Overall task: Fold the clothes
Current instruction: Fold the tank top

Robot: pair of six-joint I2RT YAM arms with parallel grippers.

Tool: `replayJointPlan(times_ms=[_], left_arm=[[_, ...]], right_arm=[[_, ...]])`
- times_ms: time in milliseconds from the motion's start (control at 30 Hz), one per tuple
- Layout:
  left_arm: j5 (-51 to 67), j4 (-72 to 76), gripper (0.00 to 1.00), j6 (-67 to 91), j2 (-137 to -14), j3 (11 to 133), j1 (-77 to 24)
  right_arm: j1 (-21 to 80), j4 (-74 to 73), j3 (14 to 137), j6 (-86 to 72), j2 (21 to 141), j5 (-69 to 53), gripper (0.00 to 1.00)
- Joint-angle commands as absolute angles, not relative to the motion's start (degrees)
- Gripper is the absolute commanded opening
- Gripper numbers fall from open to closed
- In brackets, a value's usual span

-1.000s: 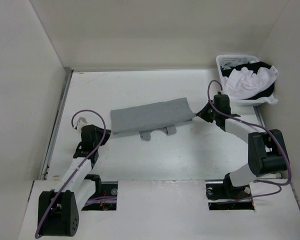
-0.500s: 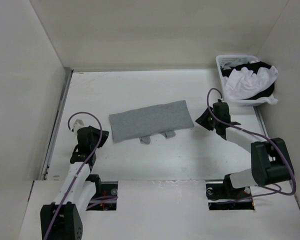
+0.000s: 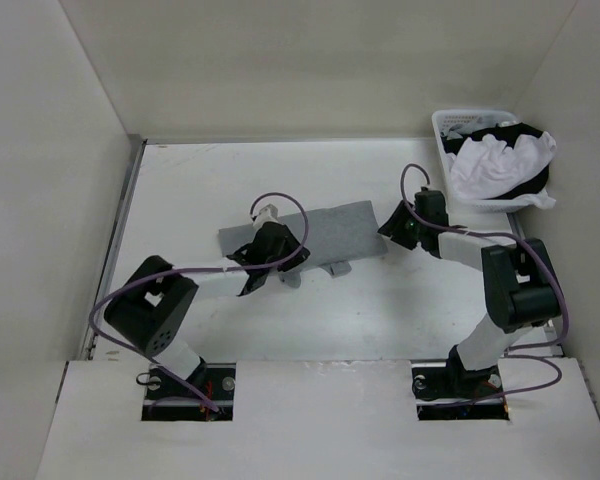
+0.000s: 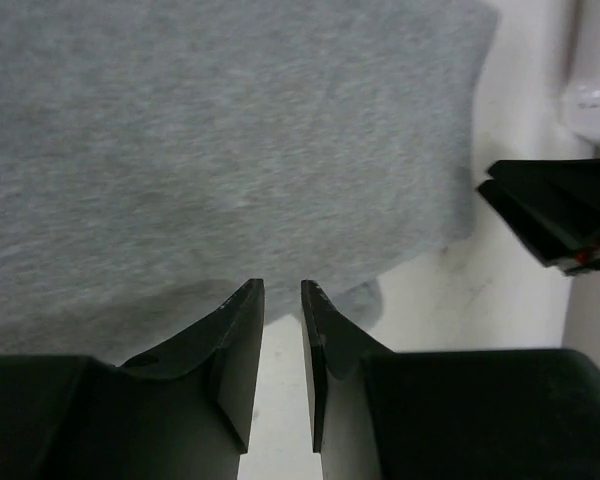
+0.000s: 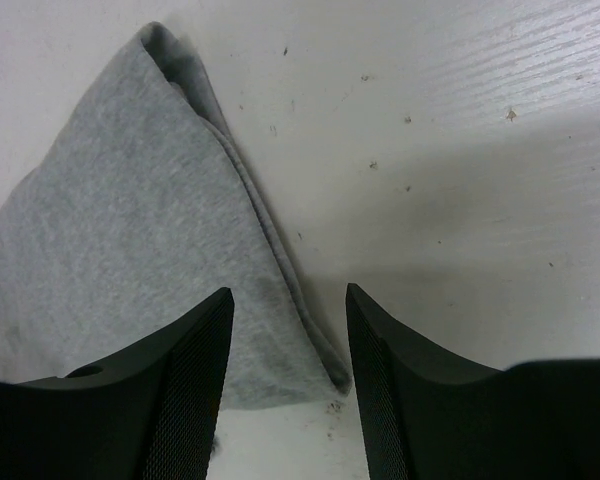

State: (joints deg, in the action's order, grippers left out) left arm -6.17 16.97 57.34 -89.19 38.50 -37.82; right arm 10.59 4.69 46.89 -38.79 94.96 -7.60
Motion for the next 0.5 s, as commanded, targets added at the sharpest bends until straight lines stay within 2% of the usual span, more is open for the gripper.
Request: replayJointPlan(times_ms=[0, 267, 467], left_arm=[[-3.7, 22.3, 0.20, 59.6, -90.5, 36.4, -36.6], [-0.5, 20.7, 0.19, 55.8, -81.5, 23.6, -32.4], [0.1, 16.2, 0.20, 50.2, -74.1, 22.1, -26.9]], right_arm=[[10.9, 7.6, 48.5, -38.2, 95.4, -8.8, 0.54], [12.9, 8.3, 45.8, -39.4, 94.5, -10.4, 0.60], [16.6, 13.1, 40.3, -43.1, 93.9, -13.7, 0.63]])
